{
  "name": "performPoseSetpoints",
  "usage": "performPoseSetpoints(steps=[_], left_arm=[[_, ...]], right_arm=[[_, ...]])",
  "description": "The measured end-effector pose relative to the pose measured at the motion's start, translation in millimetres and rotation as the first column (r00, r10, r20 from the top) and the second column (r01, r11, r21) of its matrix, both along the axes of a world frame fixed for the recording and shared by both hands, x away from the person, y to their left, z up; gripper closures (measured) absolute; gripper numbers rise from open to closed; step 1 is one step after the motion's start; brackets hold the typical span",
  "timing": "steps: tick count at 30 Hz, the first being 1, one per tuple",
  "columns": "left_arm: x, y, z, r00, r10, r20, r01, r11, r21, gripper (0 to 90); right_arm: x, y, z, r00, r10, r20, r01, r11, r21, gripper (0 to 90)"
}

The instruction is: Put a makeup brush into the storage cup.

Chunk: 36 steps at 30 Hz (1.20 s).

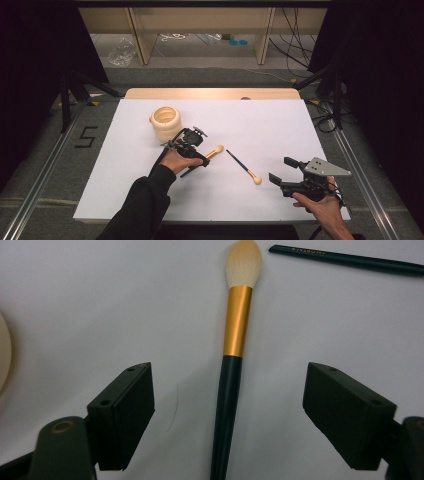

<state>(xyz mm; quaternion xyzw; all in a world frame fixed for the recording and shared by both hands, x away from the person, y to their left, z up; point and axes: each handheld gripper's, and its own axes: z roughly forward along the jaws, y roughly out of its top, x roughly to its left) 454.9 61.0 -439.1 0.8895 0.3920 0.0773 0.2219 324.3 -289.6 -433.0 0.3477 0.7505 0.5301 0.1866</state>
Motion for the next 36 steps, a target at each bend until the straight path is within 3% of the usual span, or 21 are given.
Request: performPoseSetpoints(steps=[5, 9, 11, 12, 13, 16, 18, 20, 21, 25, 27, 30, 33, 36], left_arm=[[8.9, -7.8, -5.6, 0.9984, 0.010, -0.055, -0.009, 0.9999, 0.010, 24.9], [16.6, -11.3, -5.9, 0.9965, -0.001, -0.083, 0.004, 0.9994, 0.033, 30.0], [18.2, -14.4, -5.6, 0.9928, 0.032, -0.116, -0.030, 0.9994, 0.019, 33.7], [21.0, -13.5, -5.5, 0.9938, 0.005, -0.111, -0.002, 0.9996, 0.029, 34.9], [20.5, -15.2, -6.6, 0.9911, 0.029, -0.130, -0.027, 0.9995, 0.018, 36.2], [23.3, -15.1, -10.4, 0.9871, 0.035, -0.156, -0.030, 0.9989, 0.035, 41.0], [25.0, -14.0, -12.7, 0.9861, 0.033, -0.163, -0.026, 0.9988, 0.041, 43.2], [24.9, -14.6, -14.8, 0.9861, 0.043, -0.161, -0.040, 0.9990, 0.020, 46.7], [26.2, -13.3, -14.1, 0.9859, 0.022, -0.166, -0.016, 0.9992, 0.037, 48.2], [27.8, -12.9, -15.8, 0.9819, 0.022, -0.188, -0.012, 0.9984, 0.055, 56.5], [26.8, -13.9, -18.5, 0.9809, 0.033, -0.192, -0.025, 0.9988, 0.041, 59.8], [28.1, -14.1, -18.2, 0.9781, 0.007, -0.208, 0.004, 0.9985, 0.055, 63.8], [26.2, -15.8, -20.9, 0.9763, 0.031, -0.214, -0.021, 0.9986, 0.049, 67.2], [28.3, -13.7, -20.1, 0.9750, 0.013, -0.222, 0.000, 0.9983, 0.059, 70.5]], right_arm=[[-0.3, -0.3, 0.1, 1.0000, 0.003, -0.001, -0.003, 1.000, 0.002, 19.2], [1.2, 1.3, -2.0, 0.9999, 0.009, 0.011, -0.009, 0.999, 0.042, 19.5], [0.9, 0.1, -1.4, 0.9999, 0.001, 0.014, -0.002, 1.000, 0.025, 19.5], [1.2, -0.1, -1.5, 0.9998, 0.001, 0.019, -0.002, 1.000, 0.024, 19.5], [1.8, -0.3, -1.6, 0.9996, 0.002, 0.028, -0.003, 1.000, 0.021, 19.6], [1.5, 0.7, -2.3, 0.9998, 0.008, 0.016, -0.009, 0.999, 0.040, 19.6], [1.4, 0.7, -2.3, 0.9998, 0.009, 0.016, -0.010, 0.999, 0.041, 19.6], [1.4, 0.9, -2.3, 0.9998, 0.010, 0.014, -0.011, 0.999, 0.041, 19.7], [1.1, 0.9, -2.1, 0.9999, 0.008, 0.012, -0.008, 0.999, 0.039, 19.7], [1.6, 0.7, -2.3, 0.9999, 0.007, 0.014, -0.008, 0.999, 0.042, 19.7], [1.6, 0.8, -2.3, 0.9999, 0.007, 0.015, -0.008, 0.999, 0.042, 19.7], [1.5, 0.9, -2.3, 0.9999, 0.008, 0.014, -0.009, 0.999, 0.043, 19.7], [1.6, 0.7, -2.3, 0.9999, 0.007, 0.014, -0.008, 0.999, 0.043, 19.8], [1.6, 0.8, -2.4, 0.9999, 0.008, 0.012, -0.008, 0.999, 0.043, 19.8]])
